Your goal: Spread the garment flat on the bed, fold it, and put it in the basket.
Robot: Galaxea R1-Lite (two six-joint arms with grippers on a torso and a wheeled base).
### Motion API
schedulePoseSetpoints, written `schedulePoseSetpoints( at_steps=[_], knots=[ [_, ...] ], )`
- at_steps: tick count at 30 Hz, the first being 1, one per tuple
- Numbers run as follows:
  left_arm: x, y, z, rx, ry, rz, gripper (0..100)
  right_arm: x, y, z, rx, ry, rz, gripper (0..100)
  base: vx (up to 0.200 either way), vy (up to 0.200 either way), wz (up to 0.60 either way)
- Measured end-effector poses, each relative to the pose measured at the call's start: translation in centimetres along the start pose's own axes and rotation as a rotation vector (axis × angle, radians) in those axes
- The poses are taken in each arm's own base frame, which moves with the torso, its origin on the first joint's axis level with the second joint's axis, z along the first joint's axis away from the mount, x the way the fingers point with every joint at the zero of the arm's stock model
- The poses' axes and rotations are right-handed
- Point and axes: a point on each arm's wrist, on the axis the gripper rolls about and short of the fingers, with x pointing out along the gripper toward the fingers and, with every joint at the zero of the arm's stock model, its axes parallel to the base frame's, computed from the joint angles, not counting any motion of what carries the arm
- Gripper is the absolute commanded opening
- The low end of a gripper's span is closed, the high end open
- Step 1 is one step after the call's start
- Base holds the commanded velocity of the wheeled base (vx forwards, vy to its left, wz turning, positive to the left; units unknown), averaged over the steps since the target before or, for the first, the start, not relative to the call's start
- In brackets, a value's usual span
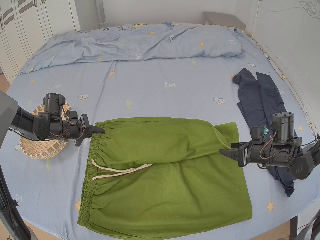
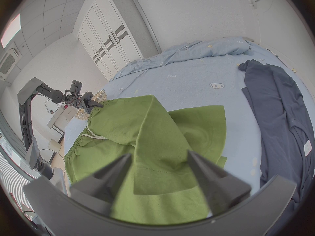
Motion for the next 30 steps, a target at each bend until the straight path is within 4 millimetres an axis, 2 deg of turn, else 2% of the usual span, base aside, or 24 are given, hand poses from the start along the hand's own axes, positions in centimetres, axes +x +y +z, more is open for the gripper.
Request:
schedulePoseSetpoints(
  at_steps=[13,21,24,30],
  knots=[
    [0.0,0.1,-0.1,0.003,0.001,0.002,0,-0.1,-0.2,0.4,0.008,-0.015,-0.006,0,0.0,0.0,0.0],
    [-0.2,0.3,0.1,0.02,-0.015,-0.001,0,-1.3,0.3,1.9,0.025,0.025,-0.004,0,0.0,0.0,0.0],
    [-0.3,0.4,0.2,0.031,-0.031,-0.007,0,-2.2,0.8,3.2,0.038,0.072,0.002,0,0.0,0.0,0.0],
    [-0.7,0.6,0.4,0.059,-0.072,-0.021,0,-4.5,2.7,7.8,0.034,0.077,0.036,0,0.0,0.0,0.0]
  ],
)
